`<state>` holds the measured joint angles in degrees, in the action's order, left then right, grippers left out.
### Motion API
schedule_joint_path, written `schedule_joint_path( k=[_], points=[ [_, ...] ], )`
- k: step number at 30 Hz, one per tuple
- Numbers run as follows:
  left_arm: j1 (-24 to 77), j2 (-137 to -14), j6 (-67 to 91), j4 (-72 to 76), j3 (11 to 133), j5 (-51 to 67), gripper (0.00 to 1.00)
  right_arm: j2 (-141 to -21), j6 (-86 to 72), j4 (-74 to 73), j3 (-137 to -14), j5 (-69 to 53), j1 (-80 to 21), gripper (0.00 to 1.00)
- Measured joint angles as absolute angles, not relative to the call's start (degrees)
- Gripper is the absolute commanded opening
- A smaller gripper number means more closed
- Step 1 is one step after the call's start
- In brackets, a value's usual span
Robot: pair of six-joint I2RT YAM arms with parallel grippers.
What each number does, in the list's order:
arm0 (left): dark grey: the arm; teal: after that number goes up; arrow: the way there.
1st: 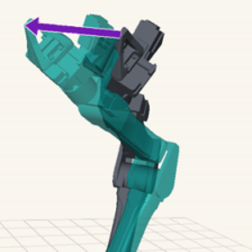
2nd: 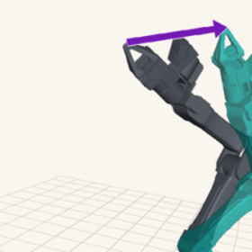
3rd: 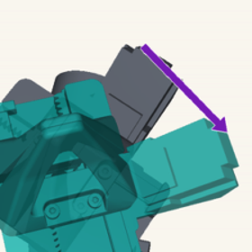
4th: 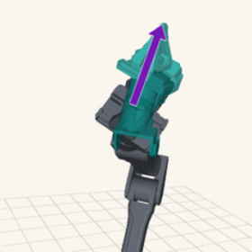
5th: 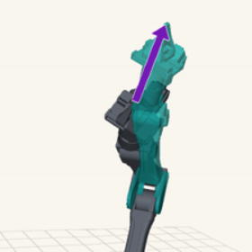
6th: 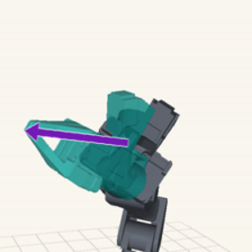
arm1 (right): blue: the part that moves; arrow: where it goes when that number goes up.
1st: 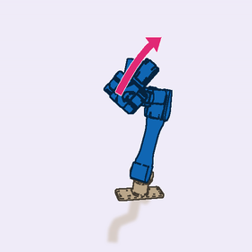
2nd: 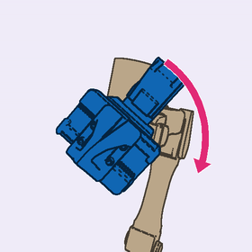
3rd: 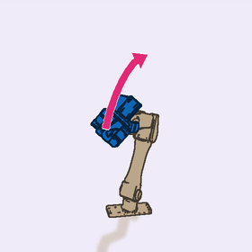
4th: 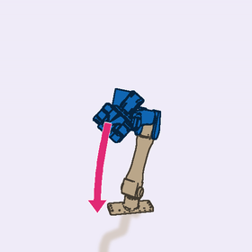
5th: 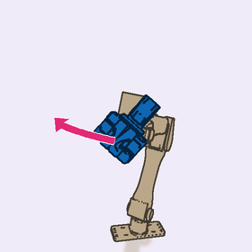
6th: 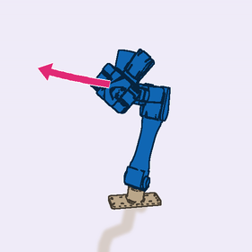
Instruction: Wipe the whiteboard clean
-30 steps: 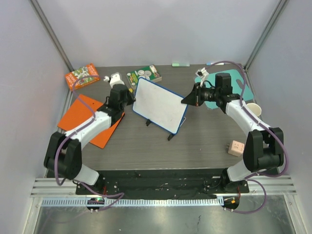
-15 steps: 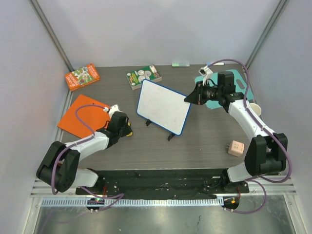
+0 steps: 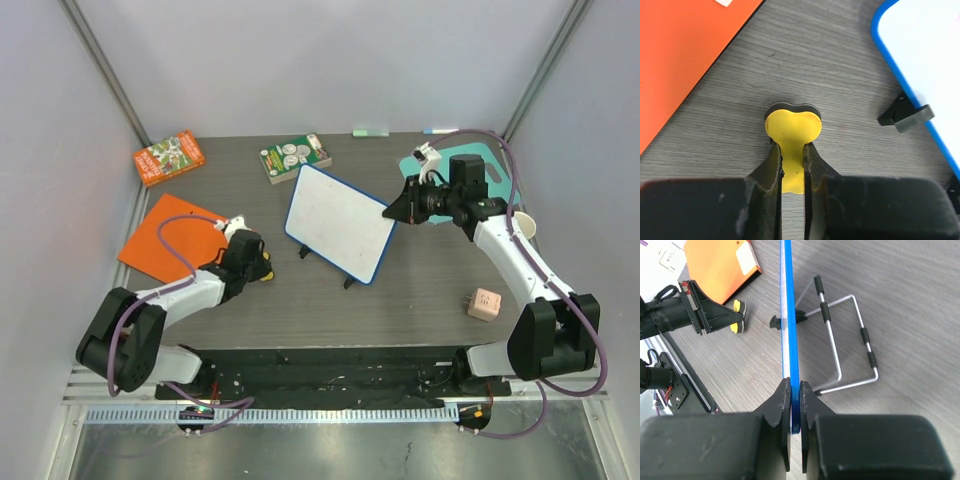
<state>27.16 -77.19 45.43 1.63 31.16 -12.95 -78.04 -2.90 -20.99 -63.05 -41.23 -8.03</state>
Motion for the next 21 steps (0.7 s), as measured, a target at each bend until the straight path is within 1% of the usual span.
schedule_joint_path(
  k=[1, 2, 3, 4, 5, 7, 8, 10, 11, 15, 16, 17, 21],
  points=[
    [27.2, -77.7, 44.9, 1.6, 31.2, -12.9, 0.13, -78.0, -2.9, -21.5, -63.0, -40.9, -8.0, 0.01],
    [27.2, -78.3, 44.5, 1.6, 31.4, -12.9, 0.21, -77.9, -3.0, -22.0, -63.0, -40.6, -8.0, 0.01],
    [27.2, -78.9, 44.3, 1.5, 31.7, -12.9, 0.26, -77.9, -3.2, -22.4, -62.9, -40.1, -8.0, 0.01],
    [27.2, -79.4, 43.9, 1.4, 32.1, -12.8, 0.36, -77.7, -3.3, -22.5, -62.6, -39.6, -8.2, 0.01],
    [27.2, -79.7, 43.3, 1.4, 32.4, -12.8, 0.5, -77.6, -3.4, -22.5, -62.2, -39.1, -8.3, 0.01],
    [27.2, -80.2, 42.4, 1.4, 33.3, -12.8, 0.56, -77.1, -3.9, -22.8, -61.2, -37.7, -9.0, 0.01],
    [27.2, -80.4, 42.0, 1.4, 33.7, -12.8, 0.61, -77.1, -4.2, -23.0, -60.9, -37.0, -9.3, 0.01],
    [27.2, -80.5, 41.0, 1.2, 34.5, -12.8, 0.65, -77.1, -4.5, -23.4, -60.8, -35.8, -9.7, 0.01],
    [27.2, -80.5, 40.6, 1.0, 35.0, -12.8, 0.71, -77.1, -4.6, -23.5, -60.8, -35.3, -10.0, 0.01],
    [27.2, -80.5, 38.1, 0.4, 37.1, -13.1, 0.86, -76.8, -4.6, -24.2, -60.9, -34.3, -10.4, 0.01],
    [27.2, -80.4, 37.6, 0.3, 37.5, -13.1, 0.92, -76.9, -4.6, -24.5, -61.1, -34.2, -10.4, 0.01],
    [27.2, -80.3, 37.1, 0.1, 37.7, -13.2, 1.0, -76.9, -4.6, -24.8, -61.5, -34.2, -10.5, 0.01],
    [27.2, -80.3, 35.3, -1.7, 39.0, -14.0, 1.0, -77.3, -2.8, -28.6, -65.3, -33.8, -10.7, 0.01]
  ],
)
